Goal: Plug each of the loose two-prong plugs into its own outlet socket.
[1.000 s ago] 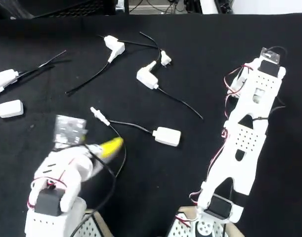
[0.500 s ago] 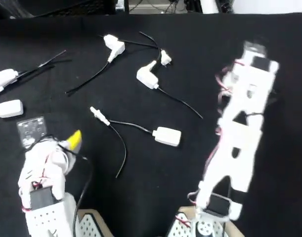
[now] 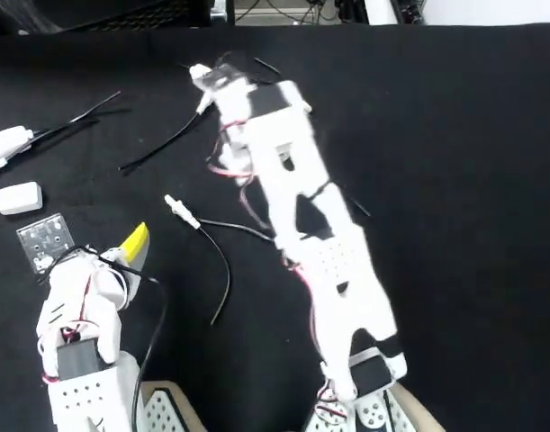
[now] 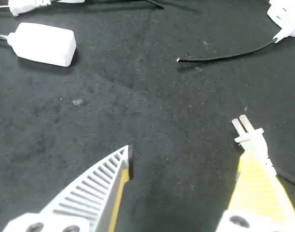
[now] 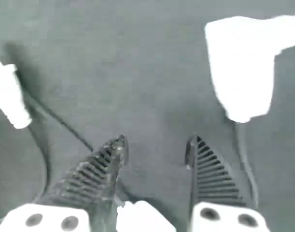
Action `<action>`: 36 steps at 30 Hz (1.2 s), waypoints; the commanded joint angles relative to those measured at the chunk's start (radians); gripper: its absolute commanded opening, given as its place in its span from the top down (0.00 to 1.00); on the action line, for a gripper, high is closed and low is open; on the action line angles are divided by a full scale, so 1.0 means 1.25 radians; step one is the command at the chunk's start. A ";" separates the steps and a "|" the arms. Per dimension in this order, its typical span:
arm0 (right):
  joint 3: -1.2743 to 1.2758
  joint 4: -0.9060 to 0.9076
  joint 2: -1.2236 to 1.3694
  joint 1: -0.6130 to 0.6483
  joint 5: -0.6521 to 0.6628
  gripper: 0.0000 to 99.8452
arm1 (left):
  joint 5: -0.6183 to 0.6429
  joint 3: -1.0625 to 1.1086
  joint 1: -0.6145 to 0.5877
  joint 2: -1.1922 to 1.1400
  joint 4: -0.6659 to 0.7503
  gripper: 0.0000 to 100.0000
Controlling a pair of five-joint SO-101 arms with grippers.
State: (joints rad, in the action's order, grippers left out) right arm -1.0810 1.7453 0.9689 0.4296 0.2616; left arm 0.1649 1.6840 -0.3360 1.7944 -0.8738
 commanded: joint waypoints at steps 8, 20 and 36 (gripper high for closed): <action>-0.009 0.006 0.075 0.086 -0.002 0.80 | 0.009 0.014 0.004 -0.007 0.007 0.66; -0.094 0.009 0.021 0.233 -0.043 0.80 | 0.009 0.014 0.006 -0.001 -0.017 0.66; -0.098 -0.161 0.136 0.225 -0.088 0.80 | 0.009 0.014 0.008 -0.001 -0.020 0.66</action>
State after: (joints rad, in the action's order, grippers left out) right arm -1.1607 1.5597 1.1423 0.7150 0.1695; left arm 0.1649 1.6840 -0.3360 1.7883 -0.8892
